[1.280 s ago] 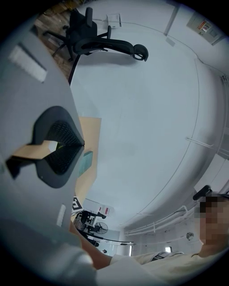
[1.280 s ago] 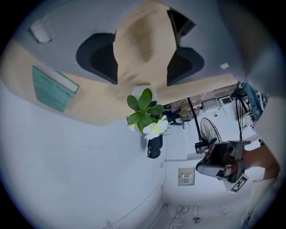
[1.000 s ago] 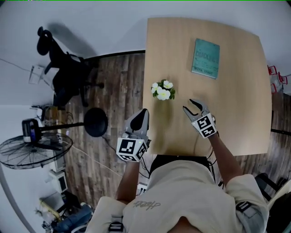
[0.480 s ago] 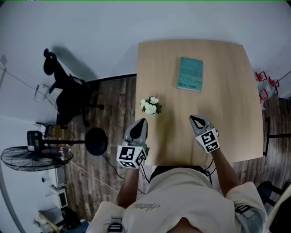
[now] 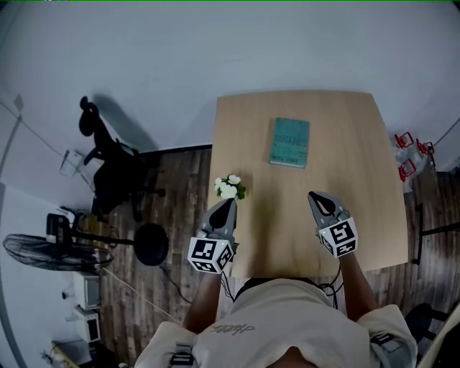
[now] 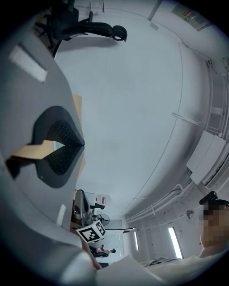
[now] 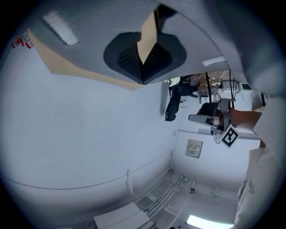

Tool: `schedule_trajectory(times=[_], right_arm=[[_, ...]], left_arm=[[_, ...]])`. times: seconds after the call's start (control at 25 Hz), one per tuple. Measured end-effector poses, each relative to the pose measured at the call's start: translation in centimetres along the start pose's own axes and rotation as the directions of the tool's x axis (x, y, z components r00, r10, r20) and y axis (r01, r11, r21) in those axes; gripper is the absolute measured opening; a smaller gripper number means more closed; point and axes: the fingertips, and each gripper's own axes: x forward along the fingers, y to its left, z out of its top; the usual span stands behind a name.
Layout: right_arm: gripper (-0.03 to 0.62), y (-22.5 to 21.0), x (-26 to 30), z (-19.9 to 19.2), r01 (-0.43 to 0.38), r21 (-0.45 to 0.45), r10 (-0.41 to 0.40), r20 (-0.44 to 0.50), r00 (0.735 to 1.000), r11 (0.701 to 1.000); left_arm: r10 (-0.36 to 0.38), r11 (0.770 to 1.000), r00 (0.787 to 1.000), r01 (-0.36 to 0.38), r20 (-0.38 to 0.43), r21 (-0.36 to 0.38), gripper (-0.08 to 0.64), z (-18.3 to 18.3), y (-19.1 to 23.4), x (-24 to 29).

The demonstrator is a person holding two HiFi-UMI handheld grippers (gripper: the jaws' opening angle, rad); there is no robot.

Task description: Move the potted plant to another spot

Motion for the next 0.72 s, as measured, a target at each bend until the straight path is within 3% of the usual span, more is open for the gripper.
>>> schedule_trajectory(times=[0.4, 0.6, 0.72], right_arm=[[0.002, -3.4, -5.7, 7.7, 0.027, 0.111, -0.050, 0.204, 0.978, 0.993], [0.002, -4.1, -7.0, 8.2, 0.042, 0.112, -0.067, 0.228, 0.971, 0.993], [0.002, -3.7, -7.3, 6.8, 0.033, 0.114, -0.055, 0.192, 0.980, 0.993]], left_arm=[[-0.038, 0.999, 0.996, 0.036, 0.079, 0.024, 0.020, 3.7, -3.8, 1.1], [-0.050, 0.999, 0.995, 0.049, 0.091, 0.011, 0.020, 3.3, -5.2, 2.1], [-0.050, 0.999, 0.998, 0.050, 0.038, 0.006, 0.020, 1.4, -5.3, 2.0]])
